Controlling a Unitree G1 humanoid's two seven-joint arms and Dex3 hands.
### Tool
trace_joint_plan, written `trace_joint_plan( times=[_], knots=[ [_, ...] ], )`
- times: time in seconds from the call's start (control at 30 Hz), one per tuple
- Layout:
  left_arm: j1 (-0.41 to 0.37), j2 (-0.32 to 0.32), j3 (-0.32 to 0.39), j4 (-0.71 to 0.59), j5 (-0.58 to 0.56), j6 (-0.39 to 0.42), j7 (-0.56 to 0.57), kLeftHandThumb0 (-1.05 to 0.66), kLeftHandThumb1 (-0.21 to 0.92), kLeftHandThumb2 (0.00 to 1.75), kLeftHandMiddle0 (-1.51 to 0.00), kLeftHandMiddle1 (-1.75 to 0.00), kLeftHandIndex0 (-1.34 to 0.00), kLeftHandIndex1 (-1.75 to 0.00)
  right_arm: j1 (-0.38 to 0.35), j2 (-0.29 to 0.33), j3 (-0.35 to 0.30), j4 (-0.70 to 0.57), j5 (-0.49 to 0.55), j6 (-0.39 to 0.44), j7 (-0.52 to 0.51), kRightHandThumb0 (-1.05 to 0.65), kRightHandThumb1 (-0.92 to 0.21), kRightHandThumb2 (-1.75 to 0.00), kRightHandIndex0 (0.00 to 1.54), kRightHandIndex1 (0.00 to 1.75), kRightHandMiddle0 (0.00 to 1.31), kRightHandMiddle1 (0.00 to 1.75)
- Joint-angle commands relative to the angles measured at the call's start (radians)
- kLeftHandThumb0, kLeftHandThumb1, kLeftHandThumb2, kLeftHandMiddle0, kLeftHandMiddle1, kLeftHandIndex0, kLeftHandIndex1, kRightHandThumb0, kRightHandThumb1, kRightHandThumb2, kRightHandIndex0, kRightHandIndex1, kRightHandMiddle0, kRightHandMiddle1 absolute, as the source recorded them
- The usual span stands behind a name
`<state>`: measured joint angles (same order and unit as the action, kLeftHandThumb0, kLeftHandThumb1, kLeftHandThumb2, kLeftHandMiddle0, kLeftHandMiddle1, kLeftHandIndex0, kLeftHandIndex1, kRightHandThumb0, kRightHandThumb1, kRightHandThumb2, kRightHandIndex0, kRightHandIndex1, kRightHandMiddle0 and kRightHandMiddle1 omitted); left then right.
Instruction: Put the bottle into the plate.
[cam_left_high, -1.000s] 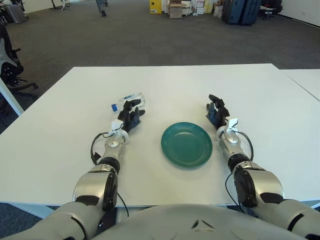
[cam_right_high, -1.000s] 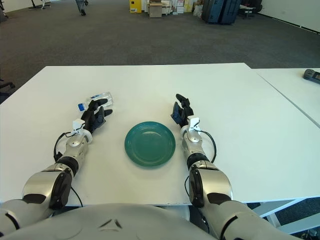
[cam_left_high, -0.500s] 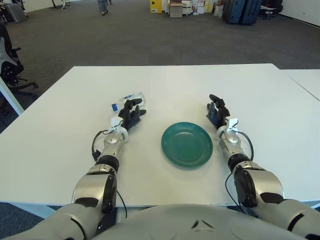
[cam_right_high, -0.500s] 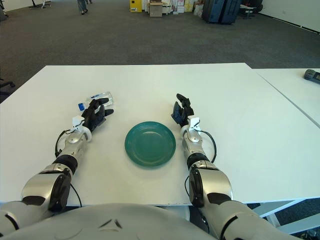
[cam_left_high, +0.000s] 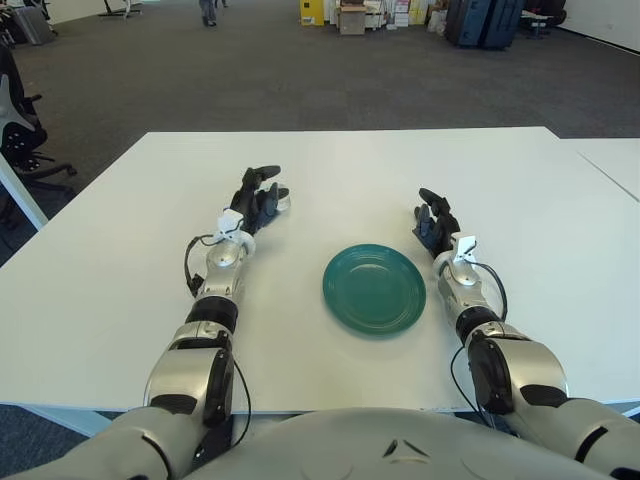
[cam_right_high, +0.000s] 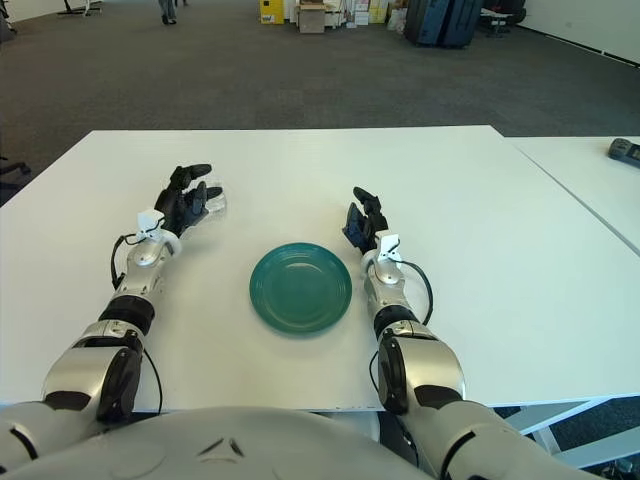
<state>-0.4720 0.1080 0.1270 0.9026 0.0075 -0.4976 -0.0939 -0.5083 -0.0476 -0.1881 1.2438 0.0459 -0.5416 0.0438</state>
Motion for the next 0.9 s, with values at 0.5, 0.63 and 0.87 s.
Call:
trace_joint_plan(
  times=[0.5, 0.63, 0.87],
  knots=[
    [-0.169, 0.127, -0.238, 0.155, 0.412, -0.111, 0.389, -0.80, 0.92, 0.61, -0.31, -0.51, -0.04, -1.06, 0.056, -0.002, -0.006, 0.046, -0.001, 0.063, -0.003, -0.70, -0.92, -0.81, 0.24, 0.00, 0.00, 0.63],
    [-0.244, 0.117, -0.333, 0.278, 0.534, -0.037, 0.554, -0.86, 0.92, 0.65, -0.25, -0.33, -0.01, -0.93, 0.056, -0.004, -0.006, 0.045, -0.001, 0.062, -0.001, -0.70, -0.92, -0.82, 0.24, 0.01, 0.00, 0.62],
    [-0.339, 0.103, -0.562, 0.418, 0.773, 0.213, 0.753, -0.98, 0.92, 0.69, -0.08, -0.08, 0.00, -0.55, 0.059, -0.007, -0.009, 0.045, 0.002, 0.061, 0.004, -0.70, -0.92, -0.82, 0.26, 0.01, 0.00, 0.62]
  ],
)
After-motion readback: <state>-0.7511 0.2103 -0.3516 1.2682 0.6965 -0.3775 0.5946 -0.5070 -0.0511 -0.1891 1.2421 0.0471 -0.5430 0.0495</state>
